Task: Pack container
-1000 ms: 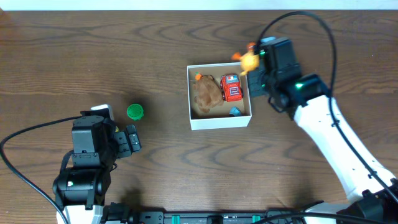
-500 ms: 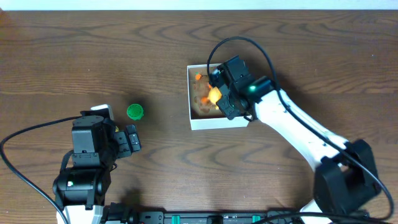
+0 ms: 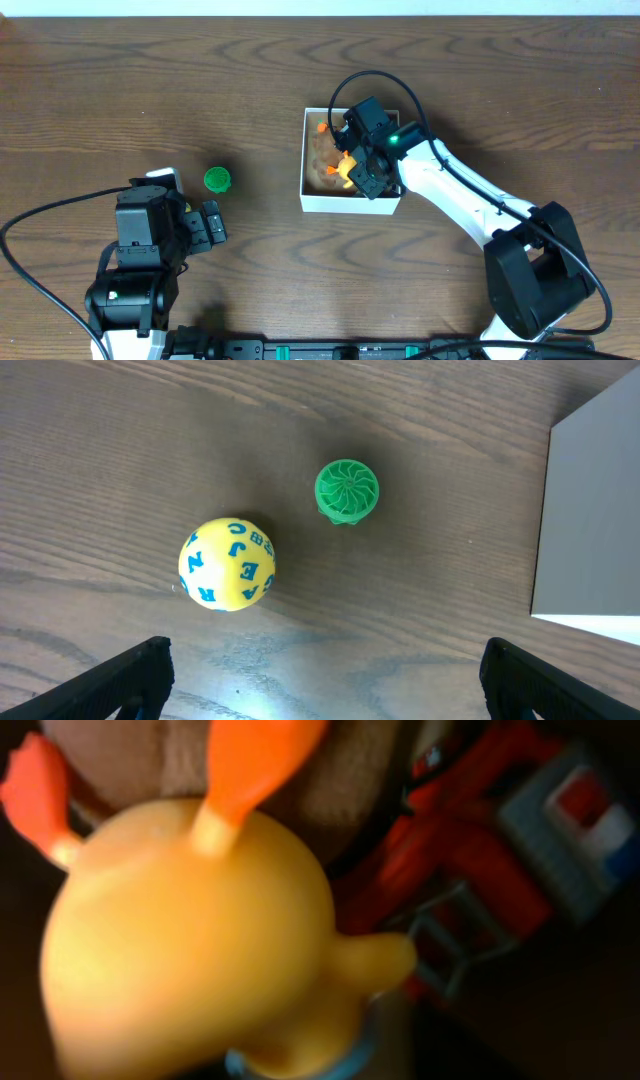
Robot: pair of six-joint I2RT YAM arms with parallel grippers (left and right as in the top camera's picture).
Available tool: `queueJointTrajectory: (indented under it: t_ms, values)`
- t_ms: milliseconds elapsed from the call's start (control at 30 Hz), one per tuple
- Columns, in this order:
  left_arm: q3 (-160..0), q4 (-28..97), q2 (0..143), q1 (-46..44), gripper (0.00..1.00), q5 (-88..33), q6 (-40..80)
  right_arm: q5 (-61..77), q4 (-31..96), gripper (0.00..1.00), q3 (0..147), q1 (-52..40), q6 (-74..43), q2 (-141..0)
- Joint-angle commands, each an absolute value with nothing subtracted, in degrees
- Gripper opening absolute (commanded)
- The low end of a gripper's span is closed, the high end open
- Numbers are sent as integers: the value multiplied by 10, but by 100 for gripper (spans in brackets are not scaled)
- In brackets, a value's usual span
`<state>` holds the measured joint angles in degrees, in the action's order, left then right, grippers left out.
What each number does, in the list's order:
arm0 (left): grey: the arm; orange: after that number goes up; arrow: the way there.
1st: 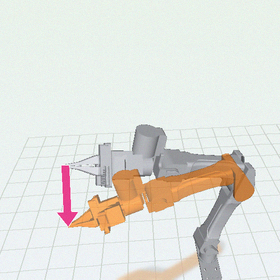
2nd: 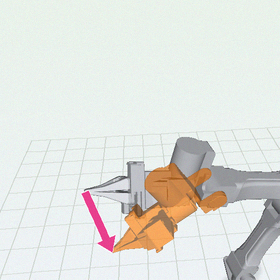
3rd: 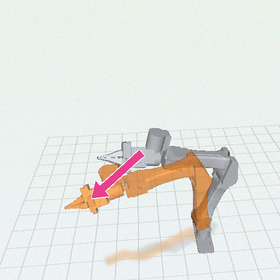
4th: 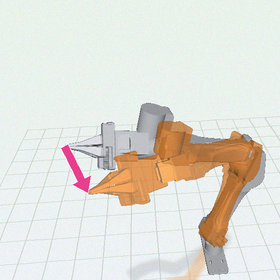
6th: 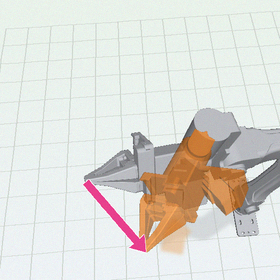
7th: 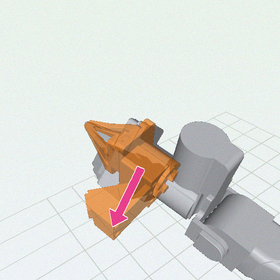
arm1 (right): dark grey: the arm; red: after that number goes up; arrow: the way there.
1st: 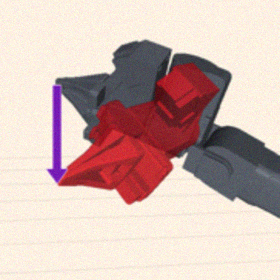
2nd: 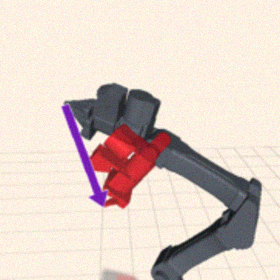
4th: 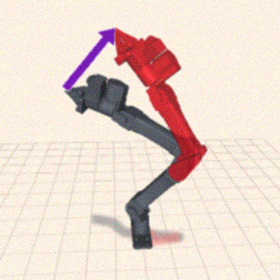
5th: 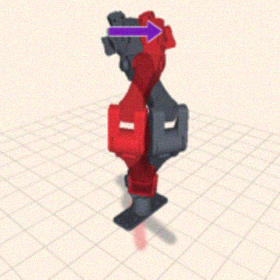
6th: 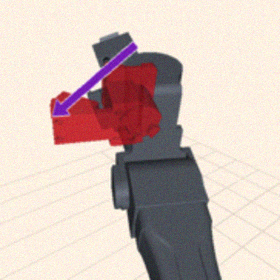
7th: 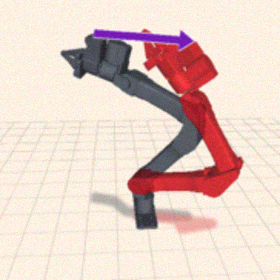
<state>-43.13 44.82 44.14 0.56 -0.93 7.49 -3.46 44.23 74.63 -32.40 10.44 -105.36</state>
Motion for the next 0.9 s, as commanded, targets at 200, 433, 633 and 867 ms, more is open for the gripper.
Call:
queueJointTrajectory:
  t_ms: [200, 433, 633, 867]
  values:
    - [-441, 449, 441, 7, 98, -9, 78, -109, 409, 81, 754, -322, 107, -928]
    - [-441, 449, 441, 7, 98, -9, 78, -127, 399, 83, 754, -262, 14, -863]
    - [-441, 449, 441, 7, 98, -9, 78, -122, 465, 95, 752, -144, -177, -867]
    - [-441, 448, 441, 7, 98, -9, 85, -36, 546, 99, 752, -19, -209, -898]
